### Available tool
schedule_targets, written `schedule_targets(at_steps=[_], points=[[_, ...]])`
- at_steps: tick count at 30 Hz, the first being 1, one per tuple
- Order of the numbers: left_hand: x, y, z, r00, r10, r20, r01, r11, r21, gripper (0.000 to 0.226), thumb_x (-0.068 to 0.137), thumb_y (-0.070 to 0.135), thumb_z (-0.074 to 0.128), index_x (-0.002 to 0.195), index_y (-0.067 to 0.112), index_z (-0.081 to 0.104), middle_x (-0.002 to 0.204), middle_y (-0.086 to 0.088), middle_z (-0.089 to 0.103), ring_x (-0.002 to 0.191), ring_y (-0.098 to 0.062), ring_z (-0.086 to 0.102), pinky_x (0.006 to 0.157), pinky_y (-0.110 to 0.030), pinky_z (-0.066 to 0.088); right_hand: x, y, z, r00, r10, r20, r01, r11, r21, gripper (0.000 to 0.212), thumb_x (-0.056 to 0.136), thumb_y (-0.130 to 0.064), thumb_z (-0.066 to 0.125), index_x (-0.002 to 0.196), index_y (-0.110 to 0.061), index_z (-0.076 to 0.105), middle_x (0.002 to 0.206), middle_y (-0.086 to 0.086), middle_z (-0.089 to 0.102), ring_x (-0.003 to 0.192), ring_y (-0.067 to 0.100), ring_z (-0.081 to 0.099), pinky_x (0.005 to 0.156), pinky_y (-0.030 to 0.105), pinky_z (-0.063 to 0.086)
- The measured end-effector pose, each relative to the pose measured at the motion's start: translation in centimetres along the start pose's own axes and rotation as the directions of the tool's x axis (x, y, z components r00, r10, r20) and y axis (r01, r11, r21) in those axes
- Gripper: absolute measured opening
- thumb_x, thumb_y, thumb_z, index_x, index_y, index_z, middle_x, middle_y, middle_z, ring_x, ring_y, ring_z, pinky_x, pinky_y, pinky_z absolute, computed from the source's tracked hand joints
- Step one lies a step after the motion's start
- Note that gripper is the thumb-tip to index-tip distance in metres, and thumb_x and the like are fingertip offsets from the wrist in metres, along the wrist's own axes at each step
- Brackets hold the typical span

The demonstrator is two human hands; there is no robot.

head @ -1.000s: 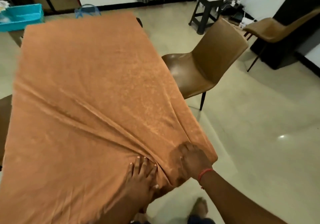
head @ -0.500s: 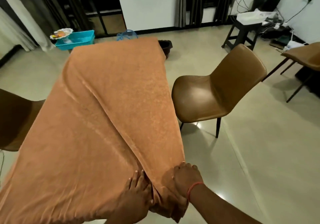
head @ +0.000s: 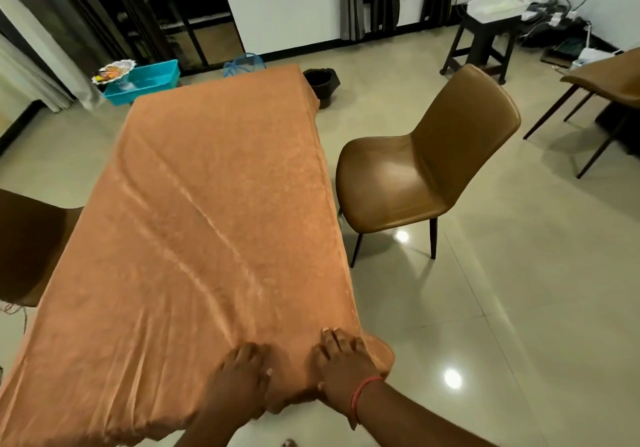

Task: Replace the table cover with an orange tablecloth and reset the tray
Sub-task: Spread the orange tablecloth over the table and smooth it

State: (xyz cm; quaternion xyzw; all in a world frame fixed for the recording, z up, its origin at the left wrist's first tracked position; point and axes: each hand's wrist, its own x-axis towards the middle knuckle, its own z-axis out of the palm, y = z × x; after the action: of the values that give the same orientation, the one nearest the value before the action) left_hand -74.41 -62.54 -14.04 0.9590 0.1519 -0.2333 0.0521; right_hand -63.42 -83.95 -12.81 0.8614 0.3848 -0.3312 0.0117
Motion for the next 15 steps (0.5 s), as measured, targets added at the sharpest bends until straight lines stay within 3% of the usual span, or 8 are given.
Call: schedule_targets(at_steps=[2,3,6,9,11,15], points=[[-0.1,-2.0,1.3,0.998,-0.064,0.026,0.062,0.996,0.057,0.058,0.075,0.057,0.042,0.121,0.028,0.064,0.115,0.001,0.06,0.097,-0.026,0.063,0.071,-0.044,0.055,0.2,-0.6,-0.1,0.998,0.047,0.038,-0.047,0.999,-0.022,0.064,0.101,-0.038,0.041,0.156,-0.015,0.017,0.166,0.017,-0.004,0.152,0.038,-0.002,0.117,0.061,0.006],[0.0,-3.0,1.8,0.995,-0.101,0.016,0.1,0.993,0.065,0.061,0.074,0.058,0.045,0.124,0.027,0.063,0.117,-0.002,0.06,0.099,-0.03,0.063,0.072,-0.048,0.055,0.4,-1.0,-0.2,0.996,0.07,0.046,-0.068,0.997,-0.039,0.063,0.102,-0.037,0.039,0.156,-0.014,0.017,0.165,0.019,-0.003,0.151,0.04,-0.001,0.117,0.061,0.006],[0.1,-5.2,2.2,0.992,-0.127,-0.008,0.127,0.989,0.08,0.071,0.076,0.062,0.048,0.138,0.028,0.05,0.139,-0.004,0.051,0.122,-0.034,0.051,0.087,-0.058,0.049,1.2,-2.8,-0.7,0.992,0.128,0.005,-0.127,0.989,-0.081,0.06,0.101,-0.034,0.04,0.154,-0.01,0.024,0.161,0.028,0.011,0.146,0.047,0.015,0.117,0.061,0.011],[0.3,-5.9,2.5,0.994,-0.111,-0.014,0.112,0.991,0.076,0.073,0.082,0.067,0.044,0.145,0.029,0.041,0.151,-0.005,0.041,0.136,-0.035,0.038,0.096,-0.064,0.041,1.8,-3.9,-0.8,0.984,0.146,-0.104,-0.148,0.989,-0.019,0.054,0.1,-0.037,0.037,0.148,-0.013,0.033,0.154,0.024,0.028,0.14,0.042,0.028,0.114,0.057,0.017],[0.4,-6.2,3.3,0.996,-0.091,-0.014,0.092,0.995,0.049,0.071,0.087,0.067,0.035,0.146,0.027,0.039,0.154,-0.009,0.038,0.138,-0.039,0.036,0.096,-0.067,0.038,2.2,-4.7,-0.7,0.982,0.137,-0.128,-0.135,0.991,0.024,0.055,0.099,-0.041,0.035,0.149,-0.019,0.029,0.159,0.018,0.018,0.145,0.041,0.019,0.116,0.057,0.017],[-0.2,-6.2,4.9,0.998,-0.043,-0.048,0.043,0.999,0.003,0.08,0.093,0.067,0.013,0.146,0.017,0.045,0.155,-0.017,0.036,0.141,-0.044,0.031,0.102,-0.071,0.023,2.3,-6.7,0.4,0.979,0.2,-0.04,-0.197,0.979,0.058,0.064,0.102,-0.043,0.037,0.156,-0.022,0.01,0.165,0.015,-0.008,0.151,0.04,-0.007,0.118,0.06,0.007]])
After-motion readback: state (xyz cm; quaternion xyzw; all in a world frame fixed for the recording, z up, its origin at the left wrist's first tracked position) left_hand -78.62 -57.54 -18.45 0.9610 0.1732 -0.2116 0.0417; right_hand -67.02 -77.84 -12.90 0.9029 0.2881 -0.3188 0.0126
